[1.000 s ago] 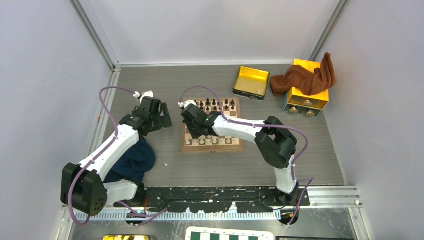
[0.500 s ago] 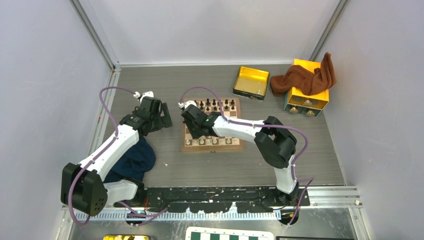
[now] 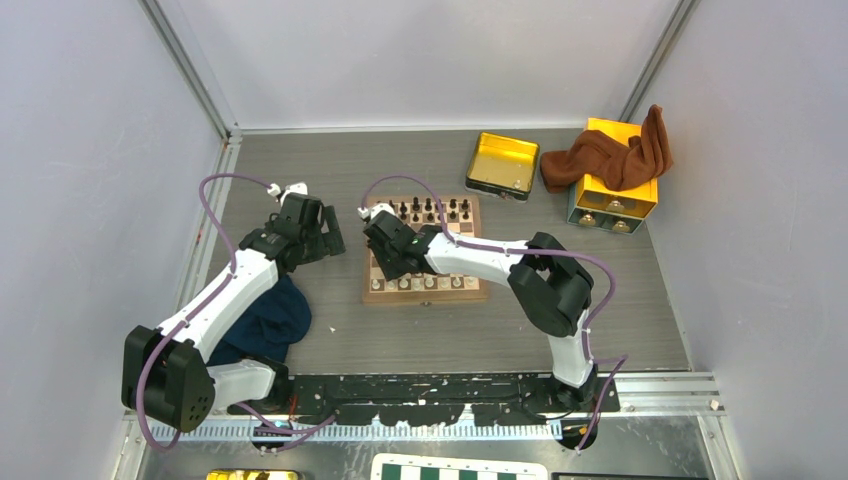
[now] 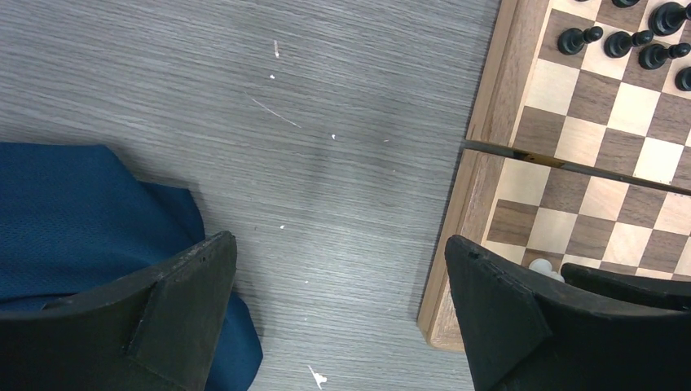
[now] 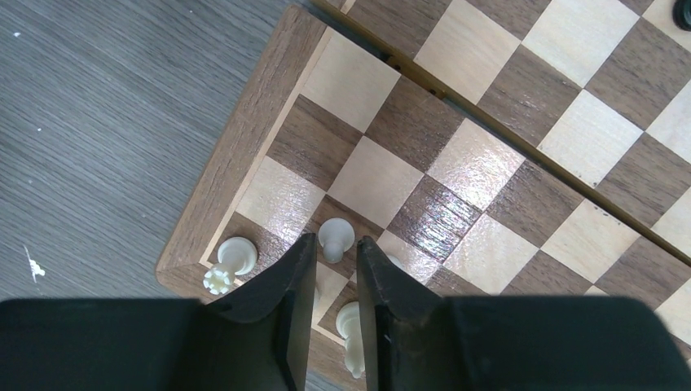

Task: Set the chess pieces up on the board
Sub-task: Place the chess piece on the chessboard, then pick up the chess piece from the storage box.

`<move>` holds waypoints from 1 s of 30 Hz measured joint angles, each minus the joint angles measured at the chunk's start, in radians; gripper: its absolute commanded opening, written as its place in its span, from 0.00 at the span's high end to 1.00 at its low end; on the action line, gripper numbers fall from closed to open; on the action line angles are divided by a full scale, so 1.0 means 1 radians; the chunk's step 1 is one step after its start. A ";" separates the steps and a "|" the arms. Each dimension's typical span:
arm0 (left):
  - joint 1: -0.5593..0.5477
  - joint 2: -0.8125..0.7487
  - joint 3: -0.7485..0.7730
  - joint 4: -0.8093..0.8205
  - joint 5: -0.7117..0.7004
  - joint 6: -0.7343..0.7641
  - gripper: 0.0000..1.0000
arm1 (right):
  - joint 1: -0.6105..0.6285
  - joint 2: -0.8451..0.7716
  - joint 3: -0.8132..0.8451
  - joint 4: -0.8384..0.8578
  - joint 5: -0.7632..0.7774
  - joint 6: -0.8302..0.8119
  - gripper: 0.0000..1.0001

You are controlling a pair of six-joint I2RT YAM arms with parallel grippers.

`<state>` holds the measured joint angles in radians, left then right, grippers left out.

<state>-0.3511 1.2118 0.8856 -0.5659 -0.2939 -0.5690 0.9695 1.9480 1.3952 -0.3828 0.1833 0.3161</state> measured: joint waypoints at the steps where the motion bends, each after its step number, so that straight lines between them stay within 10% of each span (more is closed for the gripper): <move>1: 0.000 0.000 0.000 0.000 0.000 0.000 0.01 | 0.000 0.000 -0.001 -0.001 0.000 0.000 0.68; 30: 0.000 0.008 0.000 0.000 0.011 -0.028 0.02 | 0.000 -0.044 0.057 -0.049 0.000 -0.027 0.67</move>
<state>-0.3511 1.2198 0.8856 -0.5655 -0.2832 -0.5972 0.9699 1.9038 1.4521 -0.4316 0.1833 0.2886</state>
